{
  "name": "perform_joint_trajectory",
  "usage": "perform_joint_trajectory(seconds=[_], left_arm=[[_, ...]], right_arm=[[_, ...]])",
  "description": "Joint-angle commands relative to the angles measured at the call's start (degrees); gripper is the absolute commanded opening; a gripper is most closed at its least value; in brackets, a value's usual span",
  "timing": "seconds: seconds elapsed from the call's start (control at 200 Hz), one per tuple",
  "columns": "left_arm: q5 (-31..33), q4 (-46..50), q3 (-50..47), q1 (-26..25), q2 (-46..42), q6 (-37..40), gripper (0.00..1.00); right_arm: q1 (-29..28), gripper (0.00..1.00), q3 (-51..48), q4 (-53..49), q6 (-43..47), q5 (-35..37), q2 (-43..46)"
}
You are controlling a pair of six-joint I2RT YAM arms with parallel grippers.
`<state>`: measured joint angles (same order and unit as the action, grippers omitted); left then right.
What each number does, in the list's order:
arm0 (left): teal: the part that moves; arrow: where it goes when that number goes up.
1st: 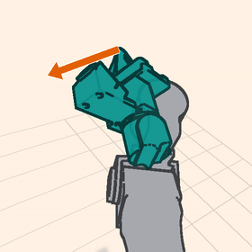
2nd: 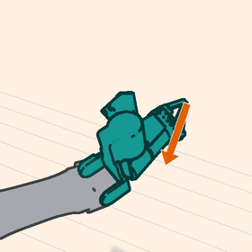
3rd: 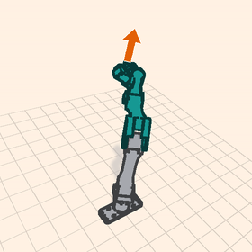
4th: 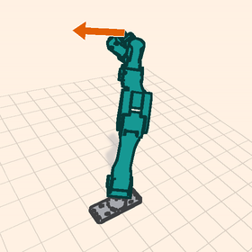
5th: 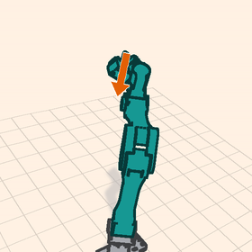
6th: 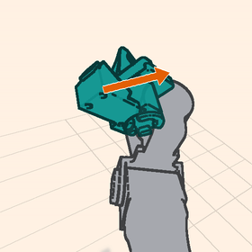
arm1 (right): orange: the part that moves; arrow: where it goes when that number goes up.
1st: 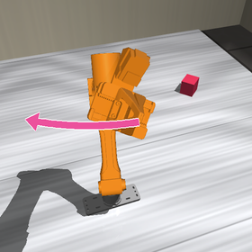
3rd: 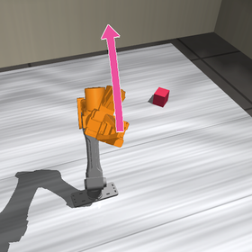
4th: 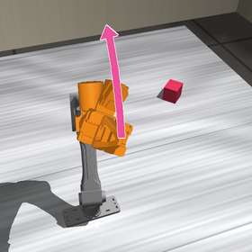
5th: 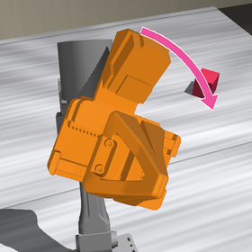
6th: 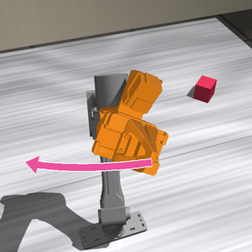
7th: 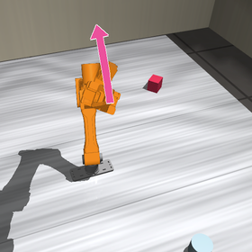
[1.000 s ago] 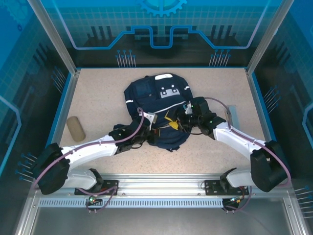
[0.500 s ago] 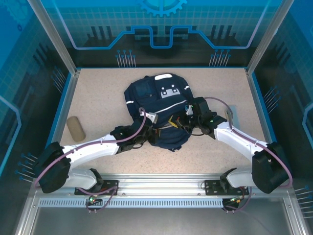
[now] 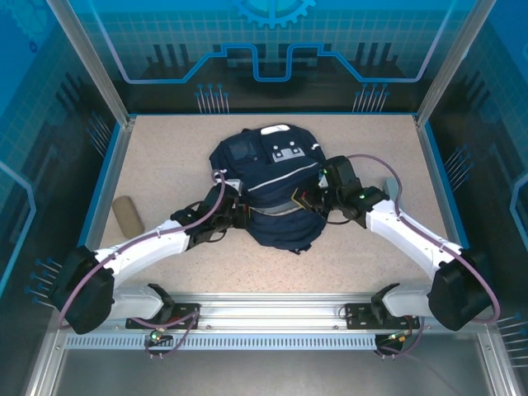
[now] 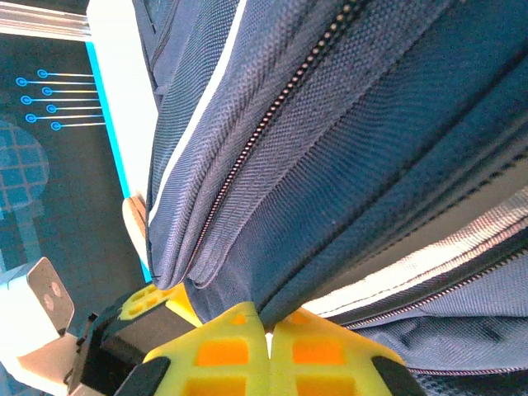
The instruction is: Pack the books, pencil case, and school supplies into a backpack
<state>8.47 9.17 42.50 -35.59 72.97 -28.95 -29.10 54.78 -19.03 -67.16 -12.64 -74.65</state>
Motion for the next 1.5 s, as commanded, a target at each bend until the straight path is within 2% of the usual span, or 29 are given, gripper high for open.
perform_joint_trajectory(seconds=[0.0,0.175,0.305,0.5,0.7,0.86,1.031,1.241,1.266,1.321,1.406,1.496], left_arm=[[3.86,3.66,0.75,4.79,1.90,0.24,0.00],[-0.40,3.88,4.06,8.54,6.35,4.89,0.00],[-0.29,5.68,6.44,10.06,8.87,7.48,0.00],[-2.40,2.88,7.59,14.55,11.50,9.21,0.00],[-15.02,-2.55,9.18,18.12,14.46,14.04,0.00],[-11.29,-1.45,11.36,20.02,17.44,12.65,0.00],[-5.07,-2.04,9.03,22.52,15.28,9.29,0.00],[-4.47,-2.20,5.22,25.82,11.91,7.78,0.00],[-4.52,-2.06,4.99,26.12,11.77,7.53,0.04],[-4.63,-1.59,4.56,26.66,11.12,6.62,0.20],[-4.74,0.26,4.54,27.06,9.14,5.38,0.39],[-4.93,3.15,4.95,27.15,5.70,4.23,0.59]], right_arm=[[1.42,0.00,2.64,-4.83,2.71,4.12,-0.69],[1.37,0.00,3.16,-4.86,4.21,3.44,-2.16],[1.63,0.00,4.32,-6.03,6.78,3.22,-2.63],[1.93,0.00,6.66,-7.90,9.88,1.64,-3.79],[1.56,0.00,9.72,-9.48,14.31,-4.08,-7.00],[1.04,0.00,9.10,-8.31,14.95,-4.68,-7.95],[-0.95,0.00,11.39,-7.34,16.28,-6.57,-10.74],[-4.25,0.01,15.05,-6.03,16.63,-8.95,-15.84],[-4.37,0.01,15.44,-6.02,16.62,-9.16,-16.23],[-4.51,0.07,16.30,-6.15,16.69,-9.83,-17.11],[-4.39,0.34,17.83,-8.49,18.31,-9.20,-17.41],[-3.66,0.55,19.74,-13.34,22.61,-4.31,-15.31]])
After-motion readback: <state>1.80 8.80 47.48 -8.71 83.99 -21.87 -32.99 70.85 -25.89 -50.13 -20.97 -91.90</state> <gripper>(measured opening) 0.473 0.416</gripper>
